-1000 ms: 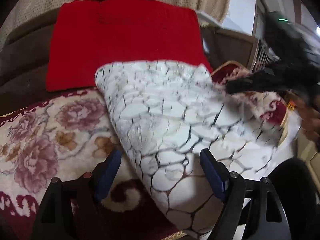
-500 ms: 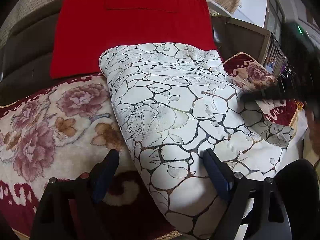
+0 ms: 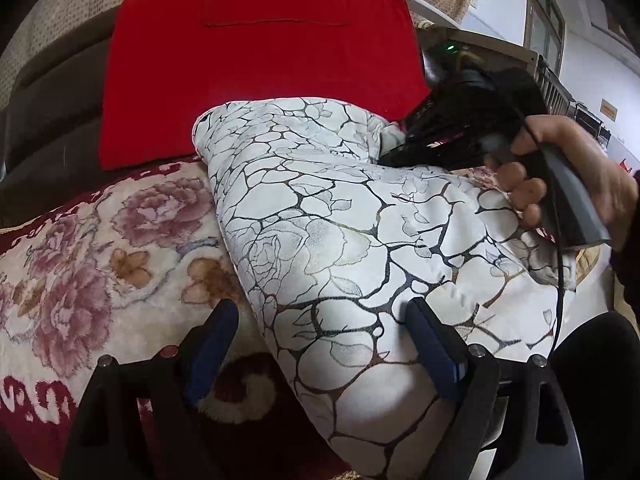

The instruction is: Fold large clothes

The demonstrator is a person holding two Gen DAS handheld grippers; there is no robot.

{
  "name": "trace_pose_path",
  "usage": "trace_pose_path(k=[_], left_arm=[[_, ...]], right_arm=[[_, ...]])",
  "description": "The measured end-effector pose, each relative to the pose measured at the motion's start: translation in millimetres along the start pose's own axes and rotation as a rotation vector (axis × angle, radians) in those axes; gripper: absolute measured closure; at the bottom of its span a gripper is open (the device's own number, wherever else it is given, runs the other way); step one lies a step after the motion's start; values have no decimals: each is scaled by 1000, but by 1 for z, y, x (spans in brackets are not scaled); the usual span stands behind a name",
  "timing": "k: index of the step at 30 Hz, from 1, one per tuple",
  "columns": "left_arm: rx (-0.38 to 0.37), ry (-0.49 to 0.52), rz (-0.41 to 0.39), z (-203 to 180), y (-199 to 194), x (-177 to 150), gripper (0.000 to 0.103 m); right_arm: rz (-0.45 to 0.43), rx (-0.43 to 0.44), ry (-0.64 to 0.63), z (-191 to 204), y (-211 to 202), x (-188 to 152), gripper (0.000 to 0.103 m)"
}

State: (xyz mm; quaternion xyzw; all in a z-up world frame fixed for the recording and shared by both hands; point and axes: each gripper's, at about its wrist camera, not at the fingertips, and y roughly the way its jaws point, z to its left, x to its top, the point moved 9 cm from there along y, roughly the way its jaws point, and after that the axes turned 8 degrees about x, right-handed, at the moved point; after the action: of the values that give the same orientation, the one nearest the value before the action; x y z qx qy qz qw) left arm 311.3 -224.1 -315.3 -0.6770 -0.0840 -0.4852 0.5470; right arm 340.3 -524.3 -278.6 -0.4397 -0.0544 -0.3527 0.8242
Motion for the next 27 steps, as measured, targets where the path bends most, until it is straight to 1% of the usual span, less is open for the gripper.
trace_pose_path(k=[3,4,7,9,11,14,15,16,17,19,20,21,23,24,25,26,27], left_arm=[[11,2,-1,-1,-1,0,16],[14,2,-2,-1,-1,0,16],[20,2,2,-3,-1,0,16],[27,5,3,-4,-2,1,16],[34,9,5,-4,-2,2,16],[25,4,19,-6,-5,1,16],[12,-2,27,-6,-5,1,16],[-18,-18,41,-4,-5,1,16],[-48,-37,49,-1,-6,3,16],[-116,-83,61,7,-9,6,16],[-142,-115,57,14,-11,9,16],[-162,-149,49,20,-11,12,16],[-243,-253,55,36,-10,19,13],[-284,-308,63,43,-8,21,13],[-323,-375,79,50,-3,23,13],[-337,-410,94,55,2,24,13],[-341,-438,118,59,10,23,13]], right_arm=[[-22,-13,-38,6,-20,-11,97],[-38,-12,-48,10,-30,-15,95],[-75,7,-82,24,-60,-34,95],[-79,25,-107,35,-72,-50,95],[-68,37,-127,42,-77,-69,95],[-68,-4,-190,36,-57,-88,93],[-53,5,-206,33,-49,-91,93],[-55,15,-205,31,-46,-91,93],[-64,45,-183,31,-49,-89,93],[-74,138,-121,30,-61,-82,93],[-84,168,-110,28,-66,-79,93],[-107,203,-109,27,-74,-75,93],[-165,221,-113,20,-90,-68,88],[-199,238,-110,15,-99,-64,72],[-232,269,-97,9,-108,-60,32],[-264,293,-65,0,-114,-56,11],[-294,295,-35,-10,-118,-51,0]])
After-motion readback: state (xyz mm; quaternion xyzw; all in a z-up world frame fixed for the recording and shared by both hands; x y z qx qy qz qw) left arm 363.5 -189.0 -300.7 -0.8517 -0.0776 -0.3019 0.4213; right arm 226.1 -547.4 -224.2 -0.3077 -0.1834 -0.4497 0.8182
